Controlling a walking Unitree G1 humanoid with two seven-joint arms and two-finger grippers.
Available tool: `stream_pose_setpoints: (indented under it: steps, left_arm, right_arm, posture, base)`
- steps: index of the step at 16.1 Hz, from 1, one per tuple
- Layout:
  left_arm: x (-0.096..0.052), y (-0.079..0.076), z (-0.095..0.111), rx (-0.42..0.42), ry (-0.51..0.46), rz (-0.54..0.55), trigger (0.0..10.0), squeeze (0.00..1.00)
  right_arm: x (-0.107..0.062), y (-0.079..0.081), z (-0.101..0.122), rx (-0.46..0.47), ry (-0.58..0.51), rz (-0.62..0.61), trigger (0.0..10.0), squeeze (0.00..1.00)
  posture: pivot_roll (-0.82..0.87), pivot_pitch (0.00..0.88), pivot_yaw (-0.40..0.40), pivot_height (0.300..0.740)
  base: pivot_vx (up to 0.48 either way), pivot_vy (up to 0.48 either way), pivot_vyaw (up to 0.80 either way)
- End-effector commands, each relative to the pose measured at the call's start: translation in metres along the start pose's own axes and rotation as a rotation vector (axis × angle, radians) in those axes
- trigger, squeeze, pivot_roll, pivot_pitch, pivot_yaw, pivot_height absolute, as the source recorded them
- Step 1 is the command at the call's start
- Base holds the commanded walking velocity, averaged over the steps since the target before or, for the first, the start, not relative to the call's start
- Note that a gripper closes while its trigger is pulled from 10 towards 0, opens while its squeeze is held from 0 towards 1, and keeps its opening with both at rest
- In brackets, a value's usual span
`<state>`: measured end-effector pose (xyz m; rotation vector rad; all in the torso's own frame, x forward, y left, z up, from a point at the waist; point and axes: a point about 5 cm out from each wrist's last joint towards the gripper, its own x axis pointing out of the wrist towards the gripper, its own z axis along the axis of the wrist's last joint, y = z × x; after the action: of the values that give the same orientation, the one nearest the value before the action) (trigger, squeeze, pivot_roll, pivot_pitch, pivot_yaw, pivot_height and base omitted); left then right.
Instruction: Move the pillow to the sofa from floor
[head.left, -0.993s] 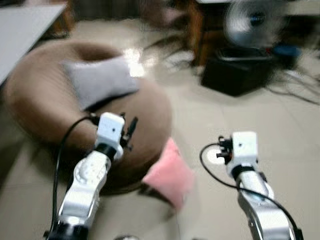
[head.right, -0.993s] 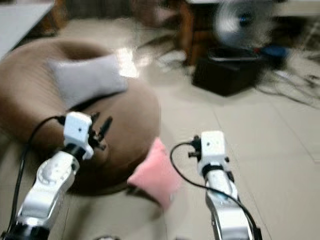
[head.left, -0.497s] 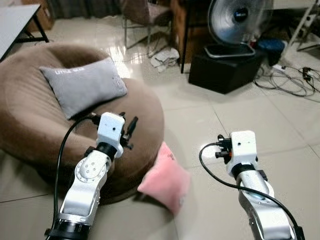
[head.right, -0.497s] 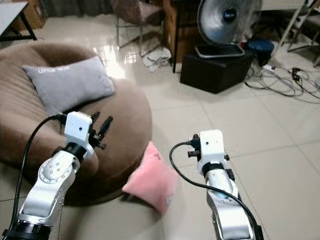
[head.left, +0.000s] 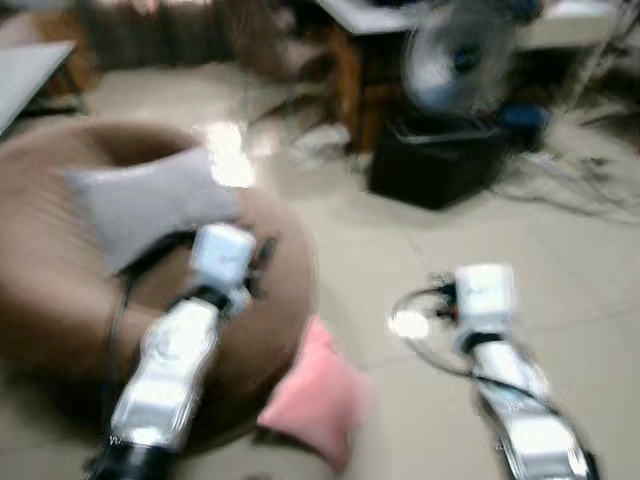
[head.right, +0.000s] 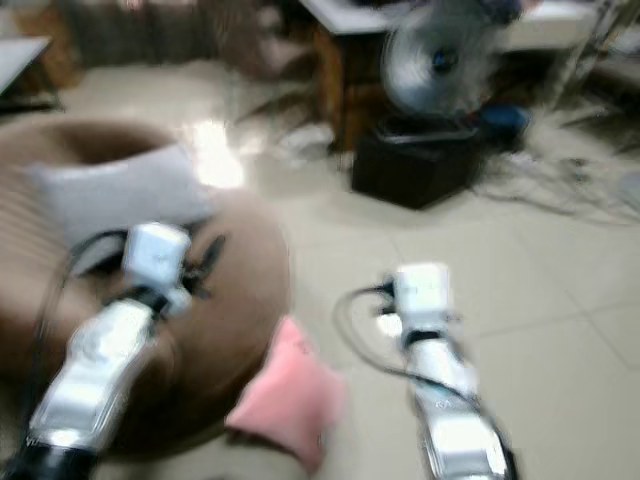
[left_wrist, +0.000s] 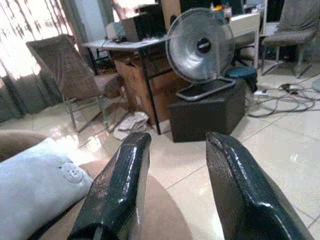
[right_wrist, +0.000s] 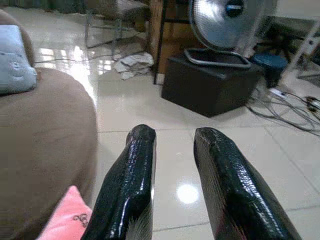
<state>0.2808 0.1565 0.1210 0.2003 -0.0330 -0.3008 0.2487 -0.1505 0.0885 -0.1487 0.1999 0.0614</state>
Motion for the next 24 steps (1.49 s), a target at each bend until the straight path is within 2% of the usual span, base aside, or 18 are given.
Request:
stream_pose_setpoints:
  steps: [1, 5, 7, 9, 14, 15, 16, 22, 24]
  left_arm:
    - [0.004, -0.009, 0.004, -0.003, -0.017, -0.031, 10.0, 0.00]
    - [0.004, -0.006, 0.000, 0.014, 0.013, 0.001, 10.0, 0.00]
    - [0.003, -0.005, -0.003, -0.005, 0.019, 0.006, 10.0, 0.00]
    - [0.002, -0.004, -0.008, -0.043, 0.039, 0.012, 10.0, 0.00]
    - [0.001, -0.005, -0.008, -0.064, 0.031, 0.004, 10.0, 0.00]
    - [-0.001, -0.007, -0.005, -0.144, 0.003, -0.023, 10.0, 0.10]
    - [-0.001, -0.007, -0.006, -0.154, 0.007, -0.031, 10.0, 1.00]
    - [-0.002, -0.008, -0.005, -0.154, 0.008, -0.061, 10.0, 1.00]
    - [-0.002, -0.010, -0.006, -0.092, 0.018, -0.061, 10.0, 1.00]
  right_arm:
    - [0.000, -0.011, 0.000, -0.019, -0.006, -0.028, 10.0, 0.00]
    - [0.001, -0.010, -0.002, -0.027, 0.004, -0.009, 10.0, 0.00]
    - [0.001, -0.009, -0.003, -0.026, 0.009, 0.004, 10.0, 0.00]
    - [0.000, -0.007, -0.004, -0.022, 0.004, 0.031, 10.0, 0.00]
    - [-0.003, -0.006, -0.006, -0.018, 0.005, 0.038, 10.0, 0.00]
    - [-0.005, -0.006, -0.005, 0.018, -0.007, 0.058, 10.0, 1.00]
    - [-0.006, -0.006, -0.005, 0.014, -0.009, 0.062, 10.0, 1.00]
    - [-0.008, -0.005, -0.005, 0.020, -0.020, 0.069, 10.0, 1.00]
    - [-0.009, -0.004, -0.005, 0.025, -0.021, 0.073, 10.0, 1.00]
  posture:
    - [-0.04, 0.003, 0.023, 0.740]
    - [-0.04, 0.001, 0.022, 0.740]
    - [-0.03, 0.005, 0.023, 0.735]
    - [-0.03, 0.018, 0.025, 0.715]
    - [-0.04, 0.025, 0.028, 0.675]
    - [-0.04, 0.027, 0.028, 0.660]
    - [-0.04, 0.029, 0.029, 0.645]
    - [-0.03, 0.030, 0.031, 0.590]
    - [-0.03, 0.029, 0.032, 0.575]
  base:
    - [0.330, 0.000, 0.00]
    - [0.218, 0.000, 0.00]
    - [0.000, 0.000, 0.00]
    - [0.000, 0.000, 0.00]
    - [0.000, 0.000, 0.00]
    - [0.000, 0.000, 0.00]
    - [0.000, 0.000, 0.00]
    - [0.000, 0.000, 0.00]
    - [0.000, 0.000, 0.00]
